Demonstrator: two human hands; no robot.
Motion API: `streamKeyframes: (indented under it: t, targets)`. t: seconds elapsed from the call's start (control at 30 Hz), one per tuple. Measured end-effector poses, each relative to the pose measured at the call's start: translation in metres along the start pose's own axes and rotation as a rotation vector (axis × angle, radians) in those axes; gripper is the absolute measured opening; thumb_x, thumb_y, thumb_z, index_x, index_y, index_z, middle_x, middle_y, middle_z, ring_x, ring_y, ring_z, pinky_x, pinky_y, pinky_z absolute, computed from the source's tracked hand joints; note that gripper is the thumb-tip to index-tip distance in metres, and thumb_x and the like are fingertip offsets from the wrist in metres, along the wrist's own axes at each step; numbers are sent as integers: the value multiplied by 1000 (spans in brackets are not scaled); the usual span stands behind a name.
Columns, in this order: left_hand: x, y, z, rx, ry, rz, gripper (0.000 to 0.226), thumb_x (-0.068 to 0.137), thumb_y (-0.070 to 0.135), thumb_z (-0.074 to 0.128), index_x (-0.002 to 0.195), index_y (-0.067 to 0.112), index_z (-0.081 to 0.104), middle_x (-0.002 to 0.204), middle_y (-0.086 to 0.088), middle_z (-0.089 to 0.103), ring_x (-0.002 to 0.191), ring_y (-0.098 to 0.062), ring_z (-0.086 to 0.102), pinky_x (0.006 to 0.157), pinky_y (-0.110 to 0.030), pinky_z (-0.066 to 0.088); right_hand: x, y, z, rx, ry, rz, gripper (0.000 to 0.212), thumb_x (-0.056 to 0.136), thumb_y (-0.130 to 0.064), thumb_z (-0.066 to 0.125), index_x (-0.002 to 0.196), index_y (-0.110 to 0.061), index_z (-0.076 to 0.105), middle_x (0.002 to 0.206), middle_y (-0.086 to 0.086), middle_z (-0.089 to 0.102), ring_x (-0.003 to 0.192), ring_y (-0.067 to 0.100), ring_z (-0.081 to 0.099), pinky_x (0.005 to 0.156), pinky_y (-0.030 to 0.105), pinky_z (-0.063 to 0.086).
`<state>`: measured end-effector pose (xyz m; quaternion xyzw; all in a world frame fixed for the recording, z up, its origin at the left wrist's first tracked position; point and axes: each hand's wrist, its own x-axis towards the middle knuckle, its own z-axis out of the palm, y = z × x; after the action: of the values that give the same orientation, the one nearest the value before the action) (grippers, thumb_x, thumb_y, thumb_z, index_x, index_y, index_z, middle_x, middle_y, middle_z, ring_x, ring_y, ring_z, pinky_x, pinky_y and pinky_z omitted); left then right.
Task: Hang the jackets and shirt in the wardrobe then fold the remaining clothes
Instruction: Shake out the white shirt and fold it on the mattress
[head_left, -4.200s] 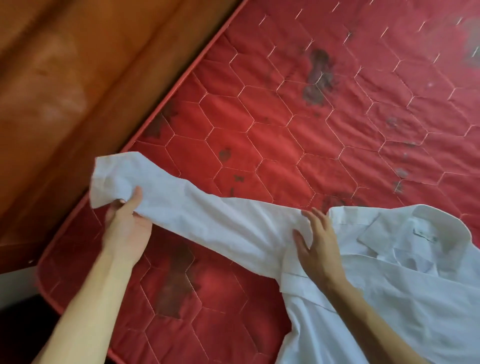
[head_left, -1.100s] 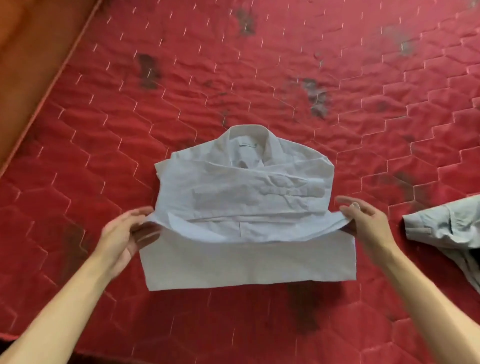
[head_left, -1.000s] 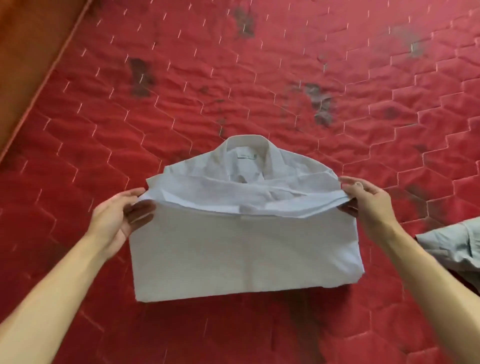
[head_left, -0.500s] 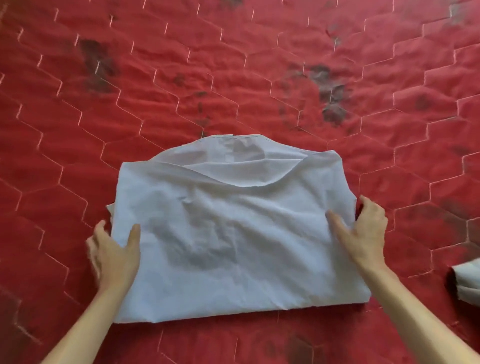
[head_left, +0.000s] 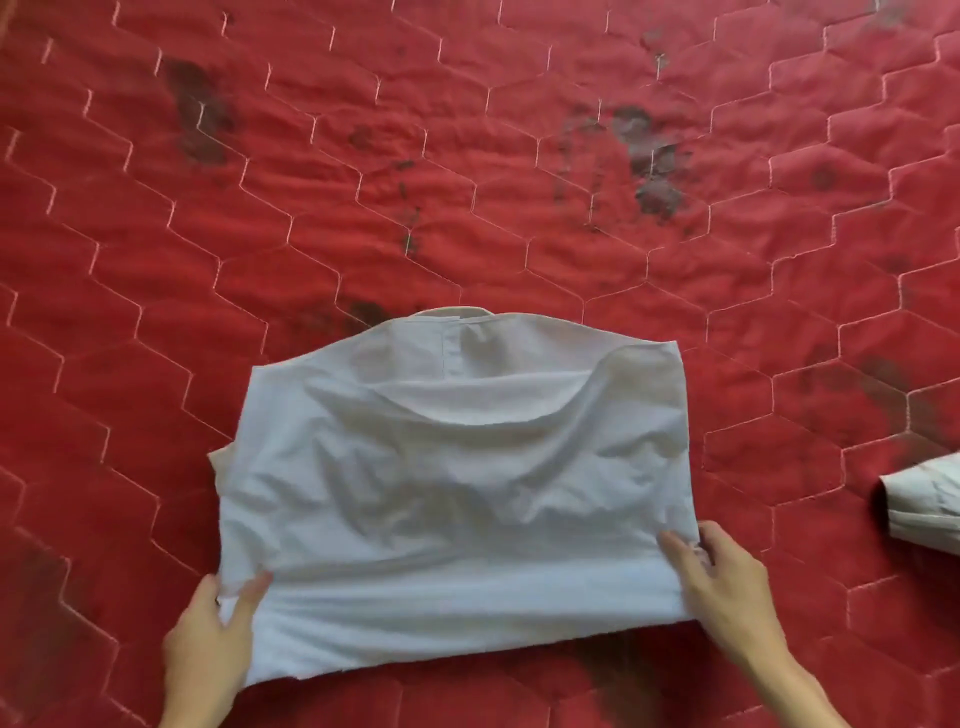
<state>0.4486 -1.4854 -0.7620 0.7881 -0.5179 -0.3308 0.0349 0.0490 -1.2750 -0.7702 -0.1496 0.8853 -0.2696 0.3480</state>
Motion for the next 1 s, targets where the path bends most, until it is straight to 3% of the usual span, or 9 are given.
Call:
streamKeyframes:
  t: [0.1, 0.17, 0.33, 0.47, 0.57, 0.67, 0.83, 0.93, 1.0]
  targets:
    - [-13, -14, -1, -12, 153, -11, 40, 85, 40, 74, 111, 17, 55, 104, -14, 67, 98, -38, 62, 86, -48, 45, -21, 1, 7, 67, 102, 57, 21, 92, -33, 67, 78, -18, 63, 73, -3, 66, 70, 17, 60, 61, 28, 43]
    - [-17, -21, -7, -21, 214, 18, 32, 84, 34, 76, 105, 15, 59, 99, -15, 67, 98, -36, 61, 92, -49, 44, -29, 2, 7, 124, 128, 79, 25, 93, -36, 65, 83, -13, 65, 78, 2, 67, 73, 21, 60, 61, 30, 44]
    - [-18, -41, -27, -76, 137, 17, 21, 86, 34, 74, 89, 14, 70, 96, -10, 66, 90, -29, 60, 82, -32, 47, -48, 4, -5, 166, 188, 55, 50, 95, -34, 63, 69, 8, 52, 61, 4, 41, 55, 9, 33, 46, 22, 23]
    - [-34, -69, -37, -38, 68, 5, 14, 83, 27, 79, 80, 19, 68, 91, -7, 66, 91, -33, 62, 80, -39, 42, -60, 6, -12, 49, 169, 100, 48, 85, -52, 63, 51, -18, 52, 43, -11, 42, 49, 14, 37, 48, 25, 28]
    - [-40, -78, -36, 45, 53, -12, 25, 75, 22, 86, 90, 20, 66, 99, -11, 67, 98, -35, 65, 88, -47, 45, -63, 9, -5, -93, 170, 100, 29, 86, -43, 67, 91, -15, 68, 84, 2, 70, 87, 30, 64, 72, 38, 44]
    - [-35, -42, -29, 67, 143, 181, 48, 81, 13, 77, 124, 14, 56, 127, -13, 53, 117, -30, 53, 101, -48, 42, -46, -15, 4, -201, 327, -133, 36, 89, -15, 69, 123, -10, 59, 118, 5, 62, 113, 26, 53, 98, 45, 42]
    - [5, 50, 7, 239, 111, 778, 52, 86, 6, 70, 136, 13, 55, 143, -13, 47, 131, -33, 44, 110, -48, 38, 10, -79, 42, -414, 244, -650, 53, 77, 9, 71, 126, -9, 63, 130, 14, 59, 115, 33, 53, 99, 43, 40]
    - [35, 82, 28, 395, 93, 886, 46, 74, 10, 83, 118, 10, 68, 138, -19, 53, 129, -39, 48, 107, -51, 34, 43, -111, 64, -620, 180, -698, 55, 72, 12, 72, 121, -13, 67, 138, 19, 55, 124, 41, 51, 98, 53, 43]
    - [52, 90, 29, 419, 126, 922, 26, 69, 11, 88, 89, 10, 72, 118, -16, 63, 118, -37, 54, 101, -52, 38, 61, -120, 68, -719, 150, -707, 36, 69, 3, 80, 100, -13, 73, 134, 19, 58, 126, 44, 50, 97, 55, 42]
